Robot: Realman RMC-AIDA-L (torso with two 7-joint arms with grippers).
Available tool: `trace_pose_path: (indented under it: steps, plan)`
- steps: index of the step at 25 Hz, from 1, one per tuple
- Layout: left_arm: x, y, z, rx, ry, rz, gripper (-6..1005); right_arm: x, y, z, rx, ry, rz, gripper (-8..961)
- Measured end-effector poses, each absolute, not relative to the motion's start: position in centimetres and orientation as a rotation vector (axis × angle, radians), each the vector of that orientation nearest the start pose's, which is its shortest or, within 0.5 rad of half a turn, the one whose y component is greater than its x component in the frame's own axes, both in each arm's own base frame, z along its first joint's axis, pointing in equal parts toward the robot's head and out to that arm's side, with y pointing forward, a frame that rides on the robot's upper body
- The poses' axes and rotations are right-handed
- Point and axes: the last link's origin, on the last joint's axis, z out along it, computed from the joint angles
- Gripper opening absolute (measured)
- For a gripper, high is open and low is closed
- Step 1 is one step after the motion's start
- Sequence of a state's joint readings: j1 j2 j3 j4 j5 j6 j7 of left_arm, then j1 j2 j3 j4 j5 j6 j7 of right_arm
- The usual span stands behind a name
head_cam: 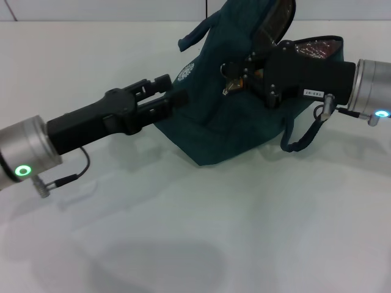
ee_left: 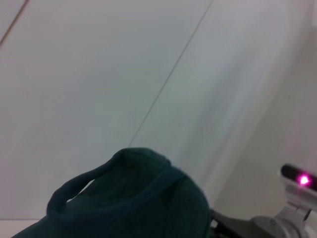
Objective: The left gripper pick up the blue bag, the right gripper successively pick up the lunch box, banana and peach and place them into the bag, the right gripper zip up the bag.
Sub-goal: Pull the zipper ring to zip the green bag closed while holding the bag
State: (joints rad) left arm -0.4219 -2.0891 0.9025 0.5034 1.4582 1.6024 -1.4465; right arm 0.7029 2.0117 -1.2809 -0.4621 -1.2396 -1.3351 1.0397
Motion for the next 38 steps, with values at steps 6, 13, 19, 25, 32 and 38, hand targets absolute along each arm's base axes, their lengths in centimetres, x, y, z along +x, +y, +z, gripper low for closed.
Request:
trace_pose_path:
  steps: [6,13,19,25,32,38]
  plan:
    - [-25.1,32.5,-2.4,-2.436,-0.955,-1.177,729,16.9,38.0,-2.9,-2.661,0.113,0.966,19]
    - [-24.9,33.1,-2.7,-2.445,-0.927,-1.135,708,16.9,38.1,-2.9,-2.663,0.121,0.967,19]
    - [-24.9,33.0,-2.7,-2.45,-0.902,-1.128,686,16.9,38.1,-2.8,-2.663,0.123,0.967,19]
    - [-24.8,32.8,-2.9,-2.466,-0.891,-1.126,665,16.7,38.2,-2.9,-2.663,0.119,0.966,19]
    - [-24.9,32.9,-2.9,-2.46,-0.894,-1.123,640,16.6,38.4,-2.9,-2.661,0.12,0.961,19]
    - [-25.0,33.2,-3.0,-2.443,-0.899,-1.11,619,16.6,38.3,-2.9,-2.661,0.124,0.962,19]
